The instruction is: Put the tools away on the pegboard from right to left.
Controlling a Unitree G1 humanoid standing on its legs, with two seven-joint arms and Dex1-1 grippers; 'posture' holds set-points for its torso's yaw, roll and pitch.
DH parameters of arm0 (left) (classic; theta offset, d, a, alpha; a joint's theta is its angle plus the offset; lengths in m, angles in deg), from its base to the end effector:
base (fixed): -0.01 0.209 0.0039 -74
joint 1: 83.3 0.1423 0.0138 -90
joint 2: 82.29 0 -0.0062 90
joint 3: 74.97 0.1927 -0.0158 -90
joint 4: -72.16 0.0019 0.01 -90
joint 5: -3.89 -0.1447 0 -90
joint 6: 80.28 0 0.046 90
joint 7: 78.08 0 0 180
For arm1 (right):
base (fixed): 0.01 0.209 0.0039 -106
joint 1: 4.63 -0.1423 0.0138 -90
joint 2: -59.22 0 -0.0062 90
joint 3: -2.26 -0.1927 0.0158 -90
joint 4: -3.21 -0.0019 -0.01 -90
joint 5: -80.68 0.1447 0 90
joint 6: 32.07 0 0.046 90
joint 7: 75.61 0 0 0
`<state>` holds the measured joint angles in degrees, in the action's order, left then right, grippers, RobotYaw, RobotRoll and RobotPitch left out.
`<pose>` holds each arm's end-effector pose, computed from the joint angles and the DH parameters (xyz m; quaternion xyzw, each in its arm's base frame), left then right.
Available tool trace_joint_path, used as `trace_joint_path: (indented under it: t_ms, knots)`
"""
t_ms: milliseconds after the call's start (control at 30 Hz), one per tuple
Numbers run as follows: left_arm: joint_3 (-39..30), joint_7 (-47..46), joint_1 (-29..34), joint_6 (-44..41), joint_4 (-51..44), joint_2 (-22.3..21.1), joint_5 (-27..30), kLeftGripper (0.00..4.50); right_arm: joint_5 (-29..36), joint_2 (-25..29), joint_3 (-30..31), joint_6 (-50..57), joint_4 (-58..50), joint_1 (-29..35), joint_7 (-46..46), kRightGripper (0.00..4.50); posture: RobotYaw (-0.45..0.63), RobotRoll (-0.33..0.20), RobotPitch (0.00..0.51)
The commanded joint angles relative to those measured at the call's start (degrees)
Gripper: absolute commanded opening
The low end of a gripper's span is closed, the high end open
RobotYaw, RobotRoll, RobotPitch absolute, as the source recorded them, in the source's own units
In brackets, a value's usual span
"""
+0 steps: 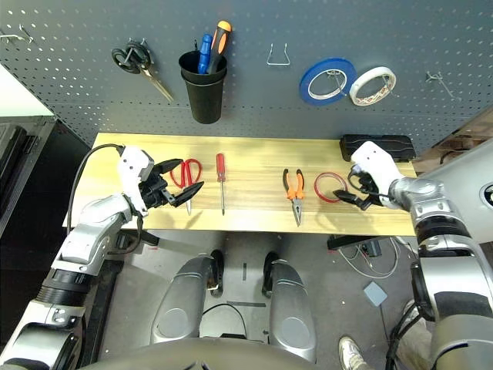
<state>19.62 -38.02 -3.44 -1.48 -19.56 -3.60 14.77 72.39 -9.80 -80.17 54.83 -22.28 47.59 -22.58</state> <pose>0.2445 0.2151 0.0855 0.1381 0.0587 -0.3762 0.9143 0.2953 -0.3225 0.0640 -0.2335 0.3476 0.3072 0.8546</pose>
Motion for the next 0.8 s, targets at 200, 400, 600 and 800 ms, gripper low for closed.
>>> trace_joint_path:
  t_ms: [200, 400, 600, 800]
  knots:
    - [-0.1, -1.1, 3.8, -3.1, -5.1, -1.3, -0.7, 4.45, -6.1, -3.7, 4.7, 1.0, 6.3, -1.6, -4.2, 4.50, 0.26, 0.000, 0.314]
    - [-0.3, -1.8, 4.1, -4.9, -6.9, -1.5, -0.7, 4.49, -7.9, -5.5, 5.6, 4.7, 9.3, -2.7, -7.8, 4.32, 0.28, 0.000, 0.324]
    - [-0.3, -2.2, 3.8, -5.5, -6.9, -1.4, -0.9, 4.50, -7.9, -6.0, 5.2, 6.1, 9.8, -2.6, -9.5, 2.42, 0.27, 0.000, 0.322]
    - [0.0, -1.9, 2.7, -4.5, -6.2, -0.7, -0.9, 4.50, -7.6, -4.2, 4.2, 2.2, 8.2, -1.2, -13.6, 0.22, 0.26, 0.000, 0.312]
